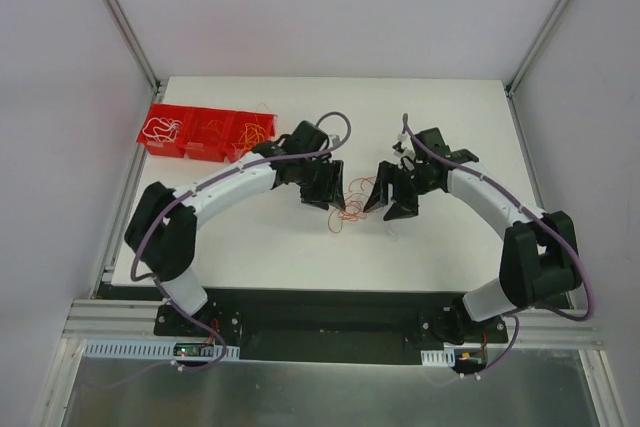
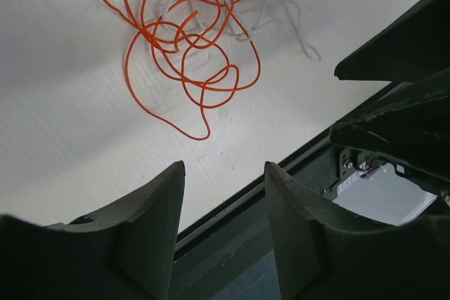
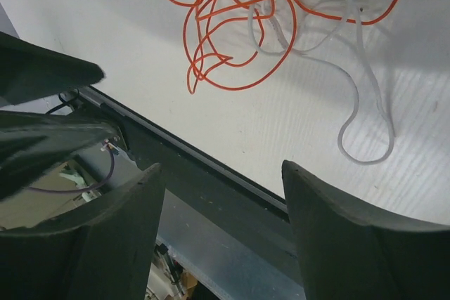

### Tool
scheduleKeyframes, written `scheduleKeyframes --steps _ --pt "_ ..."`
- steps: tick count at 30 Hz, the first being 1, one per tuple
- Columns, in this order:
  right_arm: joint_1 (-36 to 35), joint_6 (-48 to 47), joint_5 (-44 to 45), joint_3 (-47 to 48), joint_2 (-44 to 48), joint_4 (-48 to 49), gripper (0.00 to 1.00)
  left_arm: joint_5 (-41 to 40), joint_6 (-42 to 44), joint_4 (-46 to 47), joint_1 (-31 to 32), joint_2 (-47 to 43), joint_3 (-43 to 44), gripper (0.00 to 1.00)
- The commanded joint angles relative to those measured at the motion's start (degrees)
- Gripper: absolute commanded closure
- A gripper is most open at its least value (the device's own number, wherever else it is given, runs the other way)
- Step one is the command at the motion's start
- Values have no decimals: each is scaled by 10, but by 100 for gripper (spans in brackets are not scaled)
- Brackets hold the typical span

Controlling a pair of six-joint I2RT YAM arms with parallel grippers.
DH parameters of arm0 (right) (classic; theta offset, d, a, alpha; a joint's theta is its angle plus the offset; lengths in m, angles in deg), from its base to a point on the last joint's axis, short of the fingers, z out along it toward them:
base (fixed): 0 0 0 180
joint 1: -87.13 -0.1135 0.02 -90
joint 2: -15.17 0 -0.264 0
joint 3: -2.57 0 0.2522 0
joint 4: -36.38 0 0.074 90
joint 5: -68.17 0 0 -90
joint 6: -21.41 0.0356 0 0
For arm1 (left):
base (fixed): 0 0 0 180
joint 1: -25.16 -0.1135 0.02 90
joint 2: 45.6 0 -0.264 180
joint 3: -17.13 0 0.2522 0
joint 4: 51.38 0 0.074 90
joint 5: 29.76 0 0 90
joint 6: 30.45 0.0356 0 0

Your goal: Untangle the cables

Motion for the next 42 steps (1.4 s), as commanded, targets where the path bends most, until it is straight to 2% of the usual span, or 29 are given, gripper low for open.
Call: scheduleKeyframes --steps 1,5,9,11,15,17,18,22,26,28,30,35,38,42 --pt "0 26 -39 -21 -26 55 32 -3 17 14 21 56 23 49" --pt "9 17 -25 -36 -39 57 32 10 37 14 27 103 36 45" --pt "23 14 -32 -49 -59 57 34 42 28 14 30 148 50 45" --pt "26 11 -31 -51 -66 57 34 61 28 14 35 175 64 49" --pt "35 4 -25 -53 -80 57 36 66 19 13 37 185 70 65" --pt "37 3 -21 -54 -87 58 37 68 16 10 37 178 67 68" --pt "38 2 -20 -54 -92 58 38 70 16 10 37 173 64 67" --pt "41 3 -19 -53 -110 61 39 80 15 4 39 164 56 51" --pt "41 4 -21 -54 -114 63 39 81 15 2 42 164 51 50" --pt "43 4 -18 -56 -114 65 39 86 13 1 44 171 50 59" --pt "43 5 -12 -57 -114 65 39 85 13 0 47 171 50 73" --pt "45 12 10 -61 -116 65 40 80 24 -3 56 143 44 100" --pt "48 18 29 -63 -123 60 43 51 34 -3 56 85 33 100" --pt "58 28 54 -64 -129 53 45 -30 59 -7 56 -25 30 100"
